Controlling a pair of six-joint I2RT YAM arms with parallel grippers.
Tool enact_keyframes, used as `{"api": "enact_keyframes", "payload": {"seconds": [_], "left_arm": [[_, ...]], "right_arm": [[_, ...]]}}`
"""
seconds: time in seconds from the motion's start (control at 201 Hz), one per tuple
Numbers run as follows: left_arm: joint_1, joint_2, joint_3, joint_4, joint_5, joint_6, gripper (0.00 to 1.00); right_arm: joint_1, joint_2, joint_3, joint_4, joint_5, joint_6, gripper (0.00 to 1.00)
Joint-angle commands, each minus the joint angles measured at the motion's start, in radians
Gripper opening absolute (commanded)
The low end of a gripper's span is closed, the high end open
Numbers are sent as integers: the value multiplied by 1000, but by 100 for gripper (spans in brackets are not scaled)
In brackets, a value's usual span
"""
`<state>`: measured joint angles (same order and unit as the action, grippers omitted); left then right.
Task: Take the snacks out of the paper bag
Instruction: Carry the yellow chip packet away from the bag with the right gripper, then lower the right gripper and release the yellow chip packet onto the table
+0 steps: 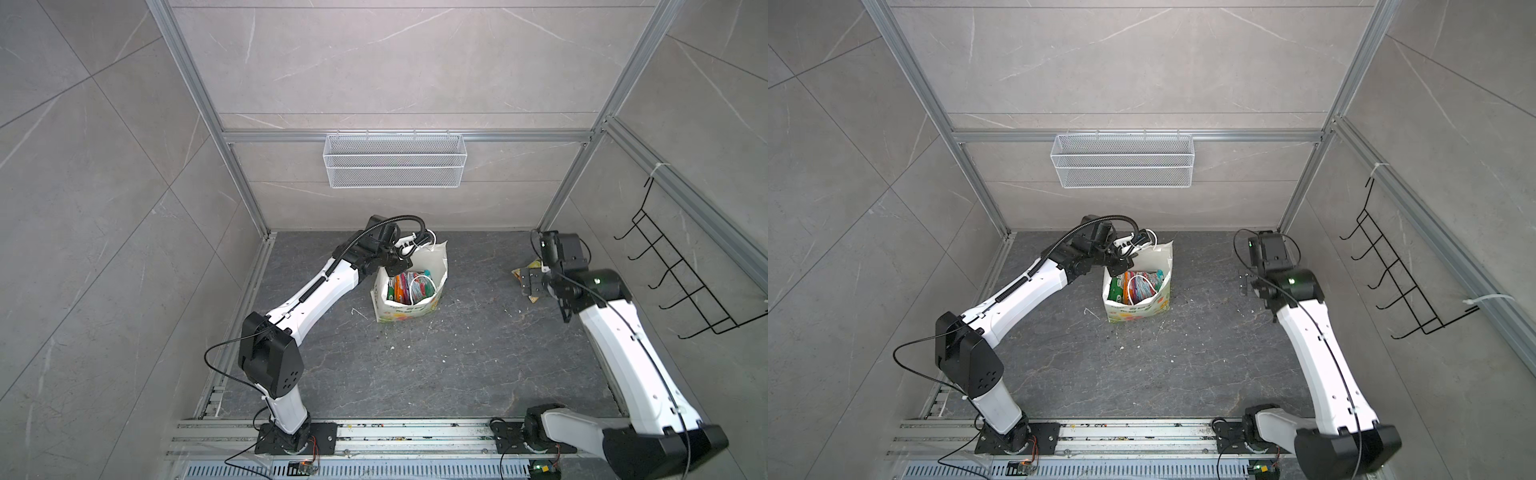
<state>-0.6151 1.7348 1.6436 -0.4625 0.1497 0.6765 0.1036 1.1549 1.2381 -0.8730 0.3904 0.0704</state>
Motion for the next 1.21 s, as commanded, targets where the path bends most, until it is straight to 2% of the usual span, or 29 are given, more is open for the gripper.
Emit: {"api": "enact_keyframes", "payload": {"seconds": [0.0, 0.209, 0.343, 0.597, 0.991, 1.205], "left_arm": [[-2, -11, 35, 64, 70, 2, 0], [-2, -29, 14, 88, 70, -15, 0], [-2, -28, 4, 107, 76, -25, 0], [-3, -35, -11, 113, 77, -41, 0], [-3, -57, -59, 137, 71, -48, 0], [-2, -45, -66, 138, 85, -65, 0]], "right_arm": [[-105, 79, -175, 410, -308, 155, 95], [-330, 335, -205, 538, -580, 274, 82], [-352, 472, -127, 505, -543, 242, 75], [-361, 546, -85, 522, -419, 268, 78], [-367, 652, -49, 541, -441, 264, 72], [-368, 703, -28, 563, -517, 254, 66]]}}
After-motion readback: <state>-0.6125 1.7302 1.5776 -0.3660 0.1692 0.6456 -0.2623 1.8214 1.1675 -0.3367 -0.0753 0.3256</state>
